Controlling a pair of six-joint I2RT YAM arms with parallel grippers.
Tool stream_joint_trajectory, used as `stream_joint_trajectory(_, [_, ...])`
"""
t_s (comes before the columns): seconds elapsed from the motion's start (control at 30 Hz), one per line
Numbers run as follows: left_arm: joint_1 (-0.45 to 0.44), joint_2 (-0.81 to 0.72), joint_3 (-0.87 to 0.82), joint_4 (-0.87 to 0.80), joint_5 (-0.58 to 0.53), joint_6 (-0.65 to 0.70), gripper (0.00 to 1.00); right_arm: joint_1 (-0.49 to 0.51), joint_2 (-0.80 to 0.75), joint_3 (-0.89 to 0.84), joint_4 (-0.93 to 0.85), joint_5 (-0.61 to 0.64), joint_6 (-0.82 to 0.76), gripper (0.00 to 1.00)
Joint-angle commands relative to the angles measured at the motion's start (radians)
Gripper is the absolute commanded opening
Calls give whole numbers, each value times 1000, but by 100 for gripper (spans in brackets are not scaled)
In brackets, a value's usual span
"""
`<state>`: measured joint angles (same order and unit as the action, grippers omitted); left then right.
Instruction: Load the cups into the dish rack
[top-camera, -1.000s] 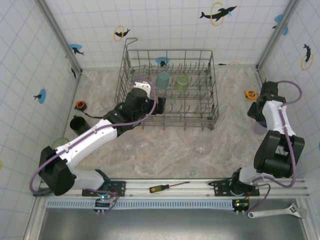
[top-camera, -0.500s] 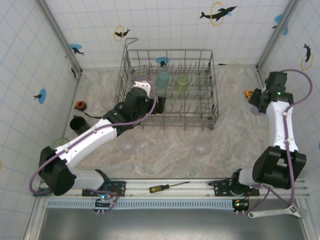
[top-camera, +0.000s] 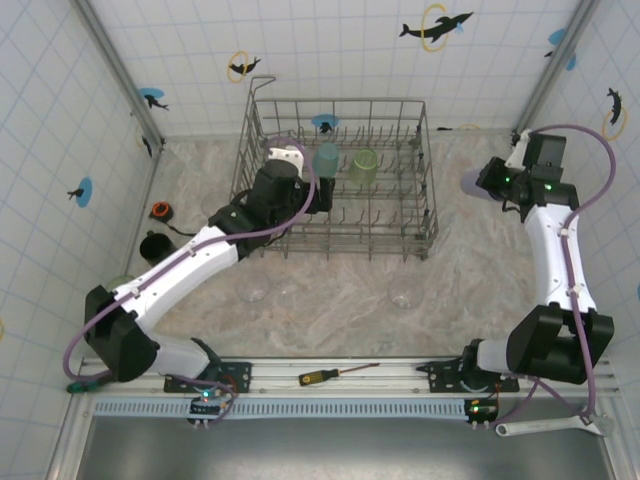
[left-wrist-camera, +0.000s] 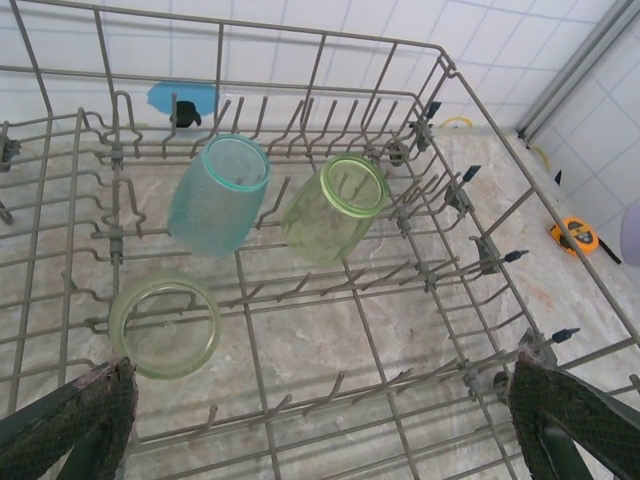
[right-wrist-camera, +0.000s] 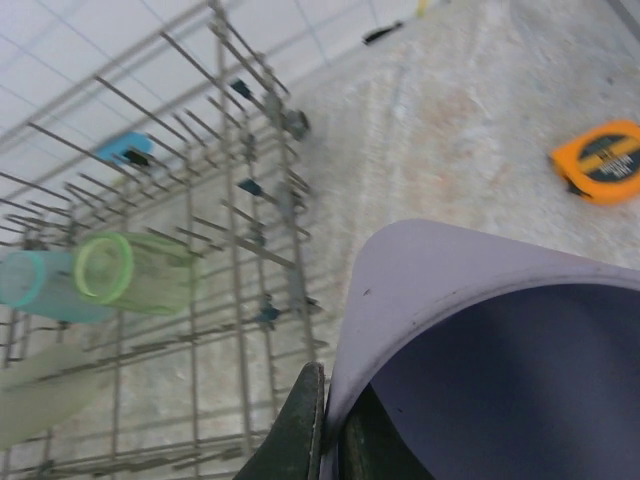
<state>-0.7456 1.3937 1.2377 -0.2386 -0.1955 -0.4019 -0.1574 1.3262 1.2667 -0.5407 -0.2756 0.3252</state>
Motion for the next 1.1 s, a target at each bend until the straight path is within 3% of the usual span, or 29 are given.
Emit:
stream_joint_trajectory(0.0, [-4,33,63,-36,-5,-31,98,1,-44,19,120,-100,32,0])
stream_joint_trajectory(0.3, [-5,140,210,-5,91,-85,97,1,-64,-79,437,-400,182,0])
stream_joint_trajectory(0.53, [-2,226,320,58,145,-126,98,2,-41,-221,855,-592,411,0])
stream_joint_trajectory(0.73, [13,343,466,94,221,-193,98,27,-19,-298,1138,-649,555,0])
stream_joint_trajectory(1.07, [44,457,528,283,372,-365,98,93,5,-350,1316,-659,608,0])
